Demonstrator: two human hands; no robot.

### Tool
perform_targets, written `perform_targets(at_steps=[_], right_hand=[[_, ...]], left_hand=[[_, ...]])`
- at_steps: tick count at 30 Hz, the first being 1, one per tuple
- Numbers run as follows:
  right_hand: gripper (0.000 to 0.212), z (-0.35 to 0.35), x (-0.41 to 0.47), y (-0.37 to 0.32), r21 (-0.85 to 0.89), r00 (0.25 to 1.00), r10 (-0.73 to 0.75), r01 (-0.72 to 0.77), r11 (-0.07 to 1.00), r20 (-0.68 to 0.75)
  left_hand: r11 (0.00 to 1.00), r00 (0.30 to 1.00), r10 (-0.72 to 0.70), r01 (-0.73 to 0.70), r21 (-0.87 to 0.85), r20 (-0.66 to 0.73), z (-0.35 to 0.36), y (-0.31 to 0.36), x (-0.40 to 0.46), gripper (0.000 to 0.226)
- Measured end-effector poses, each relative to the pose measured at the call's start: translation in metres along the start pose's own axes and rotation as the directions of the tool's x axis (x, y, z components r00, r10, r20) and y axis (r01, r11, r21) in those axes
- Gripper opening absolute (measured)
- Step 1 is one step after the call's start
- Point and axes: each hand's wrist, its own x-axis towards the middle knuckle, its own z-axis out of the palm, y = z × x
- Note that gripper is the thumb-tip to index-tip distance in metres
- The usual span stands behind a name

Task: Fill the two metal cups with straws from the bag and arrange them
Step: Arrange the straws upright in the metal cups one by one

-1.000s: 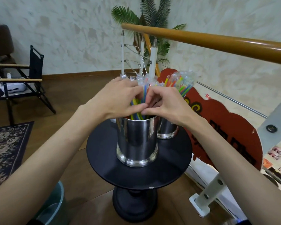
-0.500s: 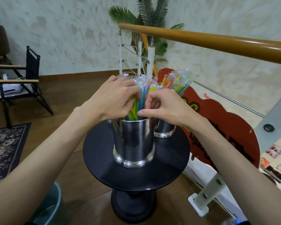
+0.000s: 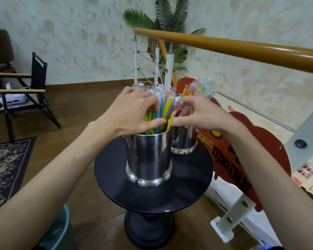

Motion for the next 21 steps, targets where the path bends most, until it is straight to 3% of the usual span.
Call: perform_targets(at_steps=[3, 7, 9, 11, 13, 18, 21], right_hand=[[0.047, 0.007, 0.006, 0.0, 0.007, 0.999, -0.029, 0.03, 1.0, -0.024], [0.032, 0.013, 0.012, 0.003, -0.015, 0.987, -0.076, 0.075, 0.997, -0.139], [0.026, 0.015, 0.013, 0.002, -0.014, 0.982, -0.083, 0.082, 0.997, -0.168], [0.029, 0.017, 0.014, 0.001, -0.002, 0.98, -0.076, 0.077, 0.997, -0.182], [0.032, 0.018, 0.015, 0.001, -0.002, 0.978, -0.075, 0.076, 0.997, -0.193], [0.023, 0.019, 0.015, -0.001, 0.033, 0.972, -0.089, 0.098, 0.995, -0.219], [0.022, 0.019, 0.016, 0.0, 0.087, 0.967, -0.086, 0.11, 0.99, -0.241]], left_hand=[[0.998, 1.0, 0.005, -0.005, -0.066, 0.005, -0.003, -0.002, -0.001, 0.045], [0.966, 0.997, -0.007, 0.026, -0.257, 0.074, -0.012, -0.001, 0.002, 0.048], [0.952, 0.993, 0.016, 0.021, -0.307, 0.119, -0.017, -0.002, 0.004, 0.039], [0.94, 0.98, 0.036, 0.033, -0.34, 0.196, -0.022, -0.005, 0.005, 0.029], [0.918, 0.969, 0.055, 0.047, -0.393, 0.242, -0.026, -0.005, 0.003, 0.032], [0.859, 0.953, 0.11, 0.053, -0.509, 0.284, -0.029, -0.001, 0.003, 0.026], [0.839, 0.964, 0.07, 0.082, -0.538, 0.256, -0.027, 0.001, 0.005, 0.018]])
